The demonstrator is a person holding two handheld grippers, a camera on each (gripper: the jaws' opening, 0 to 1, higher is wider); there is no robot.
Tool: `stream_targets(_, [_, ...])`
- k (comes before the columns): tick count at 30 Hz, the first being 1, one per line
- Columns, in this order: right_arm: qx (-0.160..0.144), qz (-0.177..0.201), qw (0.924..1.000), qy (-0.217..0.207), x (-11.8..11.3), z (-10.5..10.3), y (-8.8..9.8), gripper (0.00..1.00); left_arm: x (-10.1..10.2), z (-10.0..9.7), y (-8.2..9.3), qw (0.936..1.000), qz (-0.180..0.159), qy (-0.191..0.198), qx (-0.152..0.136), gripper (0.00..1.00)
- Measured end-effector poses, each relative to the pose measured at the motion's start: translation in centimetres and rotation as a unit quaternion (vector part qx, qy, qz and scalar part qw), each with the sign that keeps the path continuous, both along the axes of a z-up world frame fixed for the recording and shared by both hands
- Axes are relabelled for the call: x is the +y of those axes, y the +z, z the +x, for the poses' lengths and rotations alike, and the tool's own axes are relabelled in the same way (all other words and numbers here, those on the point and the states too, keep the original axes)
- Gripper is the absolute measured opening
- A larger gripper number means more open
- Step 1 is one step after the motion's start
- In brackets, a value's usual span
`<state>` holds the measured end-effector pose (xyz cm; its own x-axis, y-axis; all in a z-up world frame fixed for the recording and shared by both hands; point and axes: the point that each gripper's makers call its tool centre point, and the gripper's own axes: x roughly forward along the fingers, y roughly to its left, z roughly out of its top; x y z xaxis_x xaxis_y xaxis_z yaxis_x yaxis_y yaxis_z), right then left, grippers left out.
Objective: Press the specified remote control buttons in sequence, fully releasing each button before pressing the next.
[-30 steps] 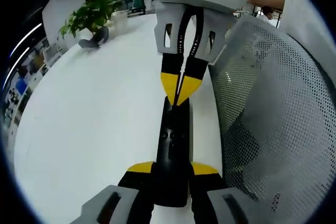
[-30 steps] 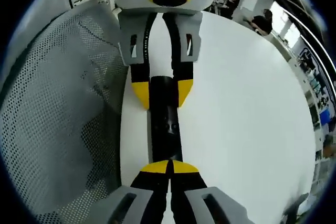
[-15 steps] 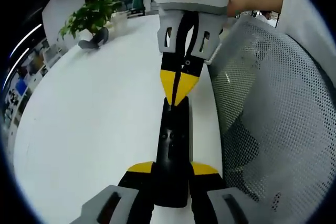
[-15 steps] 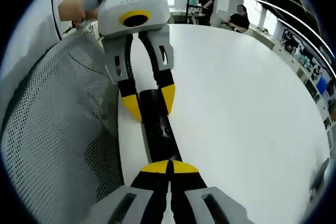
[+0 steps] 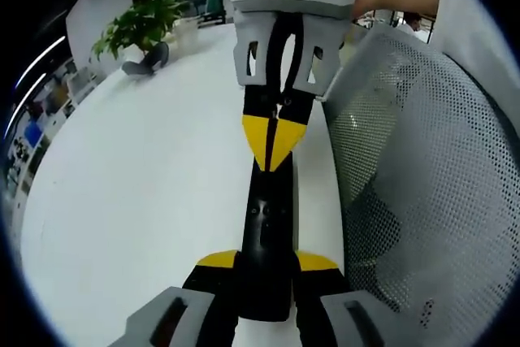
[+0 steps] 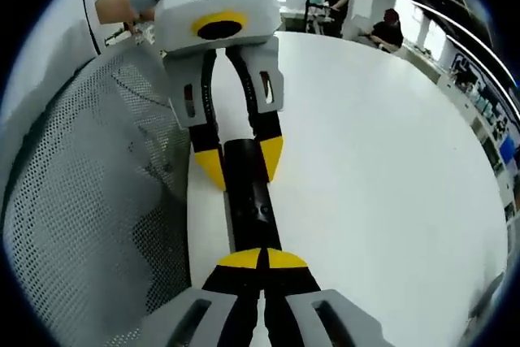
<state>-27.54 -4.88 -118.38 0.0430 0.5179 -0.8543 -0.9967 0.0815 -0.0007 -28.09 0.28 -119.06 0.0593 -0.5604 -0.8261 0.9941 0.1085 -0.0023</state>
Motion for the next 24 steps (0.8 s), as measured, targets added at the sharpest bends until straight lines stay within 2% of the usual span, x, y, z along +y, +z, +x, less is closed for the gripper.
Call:
stream_targets(4, [-0.002,-0.006,1.0000,0.007,0.08,-0.15,-0.04,0.00,0.01,0.01,0.00,1.0000,-0.001,0.001,0.001,0.24])
stream_targets(6, [-0.014,-0.014,0.9994,0.029,0.09,-0.19,-0.01,0.00,0.03,0.02,0.01,1.0000,-0.003,0.002,0.001,0.24])
stream_targets(8, [-0.043,-0.036,0.9953,0.078,0.12,-0.33,-0.07,0.00,0.04,0.01,0.02,1.0000,-0.005,0.002,0.001,0.24])
stream_targets(13, [-0.049,-0.069,0.9894,0.118,0.35,-0.43,-0.14,0.00,0.02,0.02,0.01,1.0000,-0.004,0.000,0.001,0.24])
stream_targets(15, [-0.047,-0.072,0.9888,0.121,0.41,-0.35,-0.13,0.00,0.02,0.03,0.02,1.0000,-0.004,0.001,0.001,0.24])
stream_targets(19, [-0.037,-0.069,0.9921,0.098,0.33,-0.26,-0.07,0.00,0.04,0.04,0.03,1.0000,-0.007,0.003,0.001,0.24])
stream_targets(24, [-0.026,-0.041,0.9973,0.055,0.30,-0.13,0.04,0.00,0.03,0.04,0.04,1.0000,-0.007,0.003,0.001,0.24])
